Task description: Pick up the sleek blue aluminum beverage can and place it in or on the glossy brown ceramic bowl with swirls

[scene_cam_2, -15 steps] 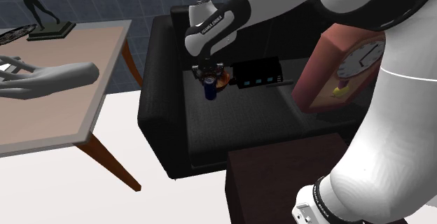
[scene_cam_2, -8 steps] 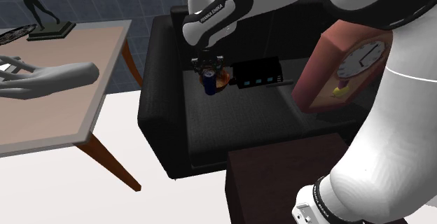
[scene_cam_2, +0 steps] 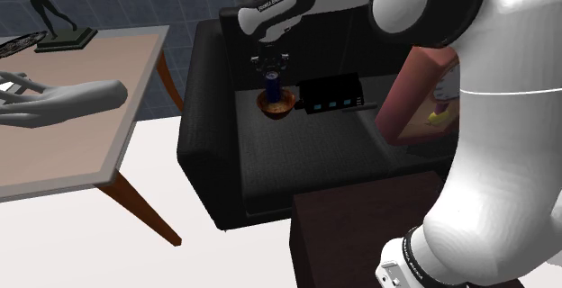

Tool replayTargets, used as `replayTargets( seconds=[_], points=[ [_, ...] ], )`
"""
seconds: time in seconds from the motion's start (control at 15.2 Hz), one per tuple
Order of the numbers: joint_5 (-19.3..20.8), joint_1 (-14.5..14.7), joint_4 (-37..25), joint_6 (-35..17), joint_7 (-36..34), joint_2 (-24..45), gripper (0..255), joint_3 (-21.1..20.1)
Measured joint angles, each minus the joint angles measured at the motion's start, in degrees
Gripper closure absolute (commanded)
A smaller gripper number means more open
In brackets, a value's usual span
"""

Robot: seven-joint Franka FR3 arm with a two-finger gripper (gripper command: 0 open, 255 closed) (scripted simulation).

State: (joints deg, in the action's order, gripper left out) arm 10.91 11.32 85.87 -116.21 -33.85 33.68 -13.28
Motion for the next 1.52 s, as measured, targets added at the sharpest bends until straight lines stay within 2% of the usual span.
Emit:
replayTargets(
  seconds=[0.26,0.4,0.46,0.59,0.79,1.52],
  points=[
    [0.5,0.1,-16.1,7.0,3.1,8.9,255,1.1],
    [0.7,0.2,-26.3,11.3,5.0,14.7,255,1.7],
    [0.8,1.3,-36.7,15.4,6.2,20.4,255,2.2],
    [0.9,1.6,-45.1,18.9,7.4,25.5,255,2.7],
    [0.9,1.7,-46.2,18.4,7.4,27.1,255,2.8],
    [1.3,0.9,-38.9,10.6,6.7,27.8,255,2.9]
  ],
)
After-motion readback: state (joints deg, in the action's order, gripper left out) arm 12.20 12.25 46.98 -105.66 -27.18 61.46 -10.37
